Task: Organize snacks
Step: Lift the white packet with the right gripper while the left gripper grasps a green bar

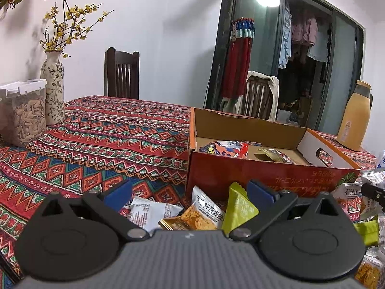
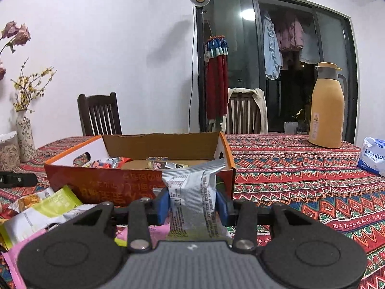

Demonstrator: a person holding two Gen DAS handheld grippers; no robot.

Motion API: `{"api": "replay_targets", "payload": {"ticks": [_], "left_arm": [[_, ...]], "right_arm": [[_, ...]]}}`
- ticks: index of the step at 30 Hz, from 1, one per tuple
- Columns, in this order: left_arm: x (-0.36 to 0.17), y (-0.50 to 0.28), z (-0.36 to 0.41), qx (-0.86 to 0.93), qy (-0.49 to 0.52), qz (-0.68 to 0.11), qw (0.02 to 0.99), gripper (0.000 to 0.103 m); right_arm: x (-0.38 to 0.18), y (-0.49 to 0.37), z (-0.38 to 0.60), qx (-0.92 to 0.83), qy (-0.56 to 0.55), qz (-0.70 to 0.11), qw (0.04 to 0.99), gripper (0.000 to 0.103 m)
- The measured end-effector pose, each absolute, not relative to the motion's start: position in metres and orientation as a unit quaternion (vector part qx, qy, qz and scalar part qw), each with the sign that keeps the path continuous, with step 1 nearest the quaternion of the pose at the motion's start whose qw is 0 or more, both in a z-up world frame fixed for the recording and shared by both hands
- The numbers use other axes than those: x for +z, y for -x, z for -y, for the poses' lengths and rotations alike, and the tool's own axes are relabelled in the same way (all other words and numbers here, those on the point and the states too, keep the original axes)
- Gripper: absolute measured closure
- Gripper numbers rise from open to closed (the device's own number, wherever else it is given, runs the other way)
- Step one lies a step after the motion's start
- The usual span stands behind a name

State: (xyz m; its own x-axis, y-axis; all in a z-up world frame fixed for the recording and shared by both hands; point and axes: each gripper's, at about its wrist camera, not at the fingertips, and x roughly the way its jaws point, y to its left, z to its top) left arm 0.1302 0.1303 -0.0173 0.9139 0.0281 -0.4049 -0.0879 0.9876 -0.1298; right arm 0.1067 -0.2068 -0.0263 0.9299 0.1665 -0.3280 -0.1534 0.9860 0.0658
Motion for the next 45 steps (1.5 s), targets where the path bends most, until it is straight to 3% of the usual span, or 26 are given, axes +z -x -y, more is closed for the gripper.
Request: {"api": "replay_targets", "payload": {"ticks": [19, 24, 29, 31, 35, 40, 45], "left_arm": [[-0.004, -0.133, -0.093, 0.022, -0.025, -0.264, 0.964, 0.001], [-0.009, -0.135, -0.082, 0.006, -0.068, -0.294, 0.953, 0.014], [-0.012, -0.137, -0.072, -0.006, -0.087, -0.309, 0.947, 0.018], [-0.016, -0.142, -0.067, -0.010, -0.099, -0.322, 0.941, 0.031], [-0.027, -0.151, -0.062, -0.022, -0.121, -0.356, 0.926, 0.040], [-0.032, -0.158, -0.061, -0.038, -0.136, -0.372, 0.917, 0.063], [-0.024, -0.153, -0.066, -0.037, -0.118, -0.362, 0.924, 0.065]], "right_arm": [[-0.025, -0.100, 0.215, 0.093, -0.042, -0.143, 0.984, 0.063], [-0.026, -0.099, 0.214, 0.098, -0.047, -0.137, 0.985, 0.063], [-0.025, -0.098, 0.213, 0.101, -0.049, -0.132, 0.985, 0.063], [-0.025, -0.098, 0.213, 0.102, -0.051, -0.131, 0.985, 0.063], [-0.026, -0.097, 0.214, 0.105, -0.053, -0.129, 0.985, 0.063], [-0.026, -0.096, 0.215, 0.105, -0.055, -0.128, 0.985, 0.063], [-0.025, -0.096, 0.215, 0.105, -0.055, -0.128, 0.985, 0.063]]}}
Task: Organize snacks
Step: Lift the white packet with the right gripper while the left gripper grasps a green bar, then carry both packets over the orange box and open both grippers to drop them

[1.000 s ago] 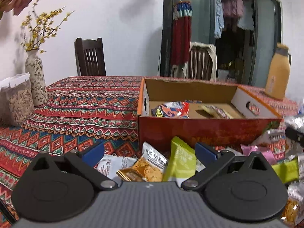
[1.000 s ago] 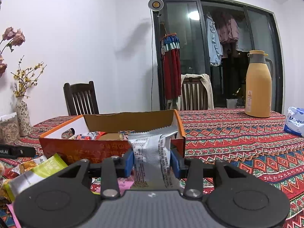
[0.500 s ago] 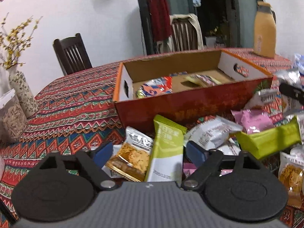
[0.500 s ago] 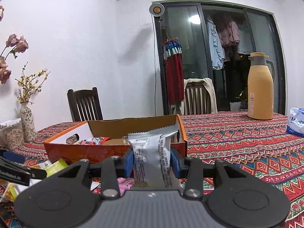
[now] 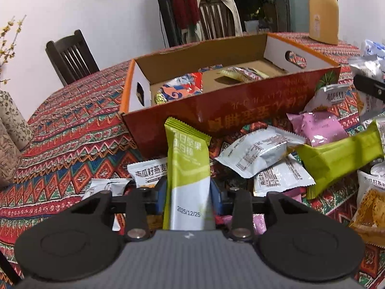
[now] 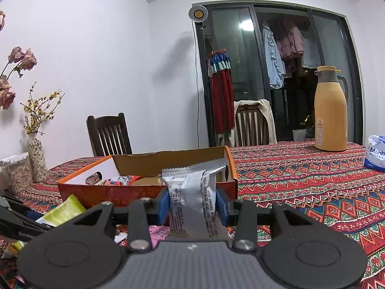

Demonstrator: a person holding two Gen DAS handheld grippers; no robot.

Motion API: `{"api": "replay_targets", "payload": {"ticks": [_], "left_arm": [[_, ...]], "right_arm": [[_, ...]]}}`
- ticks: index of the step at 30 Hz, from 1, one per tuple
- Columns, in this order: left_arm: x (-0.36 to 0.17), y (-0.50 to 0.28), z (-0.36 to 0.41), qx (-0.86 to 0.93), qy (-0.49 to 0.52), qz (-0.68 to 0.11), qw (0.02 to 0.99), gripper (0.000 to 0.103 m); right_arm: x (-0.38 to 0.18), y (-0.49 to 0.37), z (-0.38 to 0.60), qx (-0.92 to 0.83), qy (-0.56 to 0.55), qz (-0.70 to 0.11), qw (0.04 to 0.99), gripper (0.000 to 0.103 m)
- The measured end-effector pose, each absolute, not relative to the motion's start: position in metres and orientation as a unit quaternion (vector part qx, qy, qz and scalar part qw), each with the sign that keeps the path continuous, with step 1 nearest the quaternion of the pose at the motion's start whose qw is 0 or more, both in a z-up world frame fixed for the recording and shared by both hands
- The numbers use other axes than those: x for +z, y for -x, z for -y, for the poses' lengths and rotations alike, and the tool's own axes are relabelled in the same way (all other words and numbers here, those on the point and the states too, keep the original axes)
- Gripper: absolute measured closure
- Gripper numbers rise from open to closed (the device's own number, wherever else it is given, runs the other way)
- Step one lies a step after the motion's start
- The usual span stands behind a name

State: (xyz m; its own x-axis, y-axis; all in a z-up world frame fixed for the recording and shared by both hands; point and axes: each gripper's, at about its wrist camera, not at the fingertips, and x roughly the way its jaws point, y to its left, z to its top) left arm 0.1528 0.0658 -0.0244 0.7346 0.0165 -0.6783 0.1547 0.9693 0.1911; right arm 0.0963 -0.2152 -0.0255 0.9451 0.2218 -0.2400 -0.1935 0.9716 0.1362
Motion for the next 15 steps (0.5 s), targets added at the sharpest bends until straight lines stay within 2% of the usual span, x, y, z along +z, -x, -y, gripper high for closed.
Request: {"api": "replay_targets", "payload": {"ticks": [15], "left_arm": [[0.043, -0.140, -0.080, -0.046, -0.033, -0.259, 0.964, 0.065]], "right_arm": [[-0.008, -0.095, 0.213, 0.093, -0.042, -0.124, 0.987, 0.063]]}}
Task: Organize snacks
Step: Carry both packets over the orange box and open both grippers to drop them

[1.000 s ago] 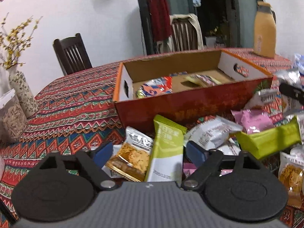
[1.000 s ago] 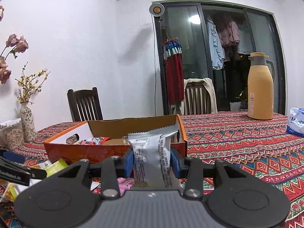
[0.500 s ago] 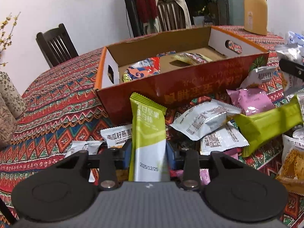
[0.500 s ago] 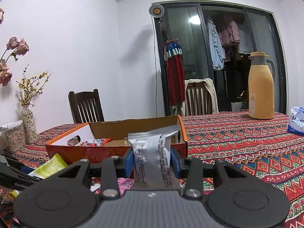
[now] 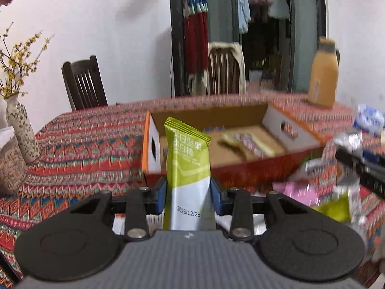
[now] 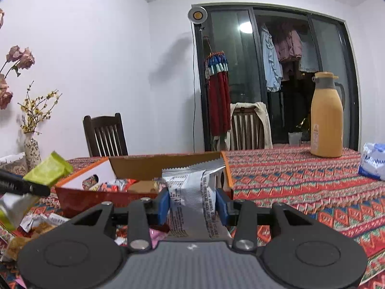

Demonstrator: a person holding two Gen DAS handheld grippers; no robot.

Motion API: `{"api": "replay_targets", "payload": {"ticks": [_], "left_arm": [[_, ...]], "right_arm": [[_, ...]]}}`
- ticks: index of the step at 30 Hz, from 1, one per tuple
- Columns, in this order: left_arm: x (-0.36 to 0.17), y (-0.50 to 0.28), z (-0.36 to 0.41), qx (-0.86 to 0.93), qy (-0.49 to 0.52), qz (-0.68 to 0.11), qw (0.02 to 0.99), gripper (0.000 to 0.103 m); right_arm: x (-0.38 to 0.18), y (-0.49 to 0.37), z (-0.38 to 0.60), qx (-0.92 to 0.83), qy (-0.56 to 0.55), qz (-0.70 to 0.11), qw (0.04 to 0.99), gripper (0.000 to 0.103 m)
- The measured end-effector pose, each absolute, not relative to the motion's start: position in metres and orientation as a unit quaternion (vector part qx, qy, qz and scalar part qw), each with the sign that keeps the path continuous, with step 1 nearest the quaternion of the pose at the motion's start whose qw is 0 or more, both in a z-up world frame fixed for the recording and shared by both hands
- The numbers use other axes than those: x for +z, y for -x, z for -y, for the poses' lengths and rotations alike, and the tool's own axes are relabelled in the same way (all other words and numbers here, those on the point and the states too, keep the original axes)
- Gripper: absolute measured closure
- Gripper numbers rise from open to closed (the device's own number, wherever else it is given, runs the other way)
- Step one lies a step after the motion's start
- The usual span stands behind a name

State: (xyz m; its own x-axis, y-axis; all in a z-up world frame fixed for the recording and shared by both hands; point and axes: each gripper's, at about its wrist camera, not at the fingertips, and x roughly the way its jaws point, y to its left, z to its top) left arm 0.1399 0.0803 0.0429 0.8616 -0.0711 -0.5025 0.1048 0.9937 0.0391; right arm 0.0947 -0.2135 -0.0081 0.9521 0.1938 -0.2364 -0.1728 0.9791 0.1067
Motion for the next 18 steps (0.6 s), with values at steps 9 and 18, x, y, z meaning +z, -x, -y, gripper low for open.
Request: {"api": "replay_targets", "payload": {"ticks": [9, 18], "left_arm": [[0.084, -0.172, -0.071, -0.063, 0.016, -0.203, 0.977, 0.065], [0.093, -0.228, -0.068, -0.037, 0.050, -0.186, 0.981, 0.065]], "right_arm": [[0.035, -0.126, 0.209, 0.098, -0.030, -0.107, 0.989, 0.063], [0.069, -0.195, 0.193, 0.111, -0.042, -0.088, 0.989, 0.063]]}}
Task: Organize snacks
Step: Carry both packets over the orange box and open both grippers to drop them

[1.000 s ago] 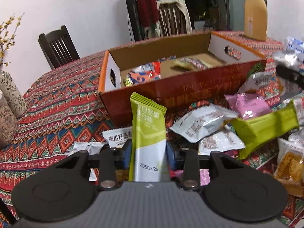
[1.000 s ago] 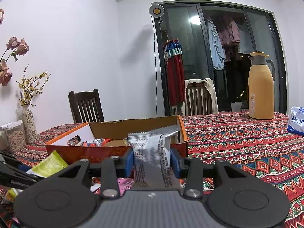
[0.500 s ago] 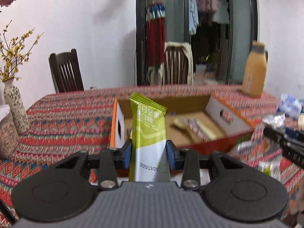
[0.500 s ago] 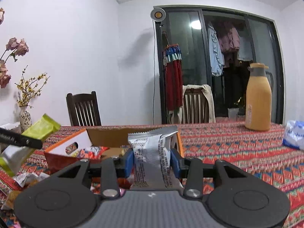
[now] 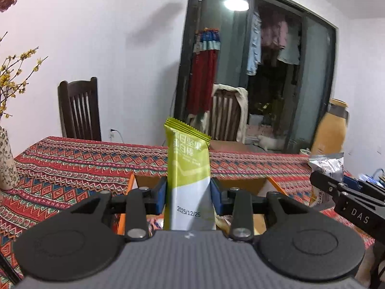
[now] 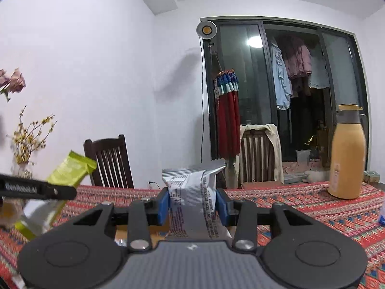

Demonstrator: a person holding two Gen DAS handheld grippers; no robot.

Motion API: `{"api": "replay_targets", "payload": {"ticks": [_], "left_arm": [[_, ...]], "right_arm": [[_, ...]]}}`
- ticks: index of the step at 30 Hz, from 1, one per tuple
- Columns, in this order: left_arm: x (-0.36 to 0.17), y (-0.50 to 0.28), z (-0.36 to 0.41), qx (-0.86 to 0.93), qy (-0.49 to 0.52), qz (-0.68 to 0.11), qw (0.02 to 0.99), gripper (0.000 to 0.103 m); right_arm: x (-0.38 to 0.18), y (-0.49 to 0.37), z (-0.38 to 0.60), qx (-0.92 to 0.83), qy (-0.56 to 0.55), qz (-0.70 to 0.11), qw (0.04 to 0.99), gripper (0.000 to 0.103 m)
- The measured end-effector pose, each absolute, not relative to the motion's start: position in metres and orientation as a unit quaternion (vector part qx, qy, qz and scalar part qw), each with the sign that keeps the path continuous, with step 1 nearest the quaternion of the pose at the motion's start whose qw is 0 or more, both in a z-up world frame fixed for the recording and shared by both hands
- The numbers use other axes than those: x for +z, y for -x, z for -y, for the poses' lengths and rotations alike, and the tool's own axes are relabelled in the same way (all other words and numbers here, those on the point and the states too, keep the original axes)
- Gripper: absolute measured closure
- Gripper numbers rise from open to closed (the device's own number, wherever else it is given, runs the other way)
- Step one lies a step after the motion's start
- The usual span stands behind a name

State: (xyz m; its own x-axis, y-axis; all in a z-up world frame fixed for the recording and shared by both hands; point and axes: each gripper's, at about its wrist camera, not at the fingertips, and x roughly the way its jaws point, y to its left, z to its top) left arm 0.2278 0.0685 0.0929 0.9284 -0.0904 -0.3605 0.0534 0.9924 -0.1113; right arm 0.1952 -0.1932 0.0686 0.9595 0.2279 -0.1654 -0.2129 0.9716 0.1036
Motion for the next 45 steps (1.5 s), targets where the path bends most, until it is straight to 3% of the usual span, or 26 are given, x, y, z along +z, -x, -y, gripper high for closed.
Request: {"api": "replay_targets", "payload": {"ticks": [9, 24, 25, 26, 27, 28, 29, 45], "left_arm": [[0.054, -0.269, -0.082, -0.023, 0.065, -0.217, 0.974, 0.065], [0.039, -0.272, -0.084, 0.003, 0.069, -0.225, 0.972, 0.063], [0.039, -0.270, -0.085, 0.005, 0.070, -0.221, 0.973, 0.056], [0.040, -0.269, -0.086, 0.007, 0.073, -0.216, 0.974, 0.050], [0.041, -0.268, -0.086, 0.012, 0.075, -0.212, 0.974, 0.033], [0.042, -0.266, -0.087, 0.021, 0.077, -0.206, 0.975, 0.012], [0.043, -0.264, -0.088, 0.032, 0.080, -0.201, 0.976, 0.002], [0.052, -0.246, -0.083, 0.025, 0.089, -0.175, 0.980, 0.000]], "right_arm": [[0.032, -0.252, 0.188, 0.128, -0.059, -0.150, 0.979, 0.063], [0.014, -0.250, 0.176, 0.128, -0.051, -0.169, 0.976, 0.060], [0.014, -0.249, 0.176, 0.128, -0.053, -0.167, 0.976, 0.056], [0.014, -0.248, 0.176, 0.129, -0.054, -0.167, 0.976, 0.042], [0.015, -0.249, 0.177, 0.127, -0.056, -0.164, 0.977, 0.031], [0.015, -0.248, 0.178, 0.123, -0.058, -0.161, 0.978, 0.013], [0.015, -0.247, 0.180, 0.120, -0.061, -0.159, 0.978, 0.000], [0.022, -0.235, 0.182, 0.104, -0.068, -0.135, 0.983, 0.000]]}}
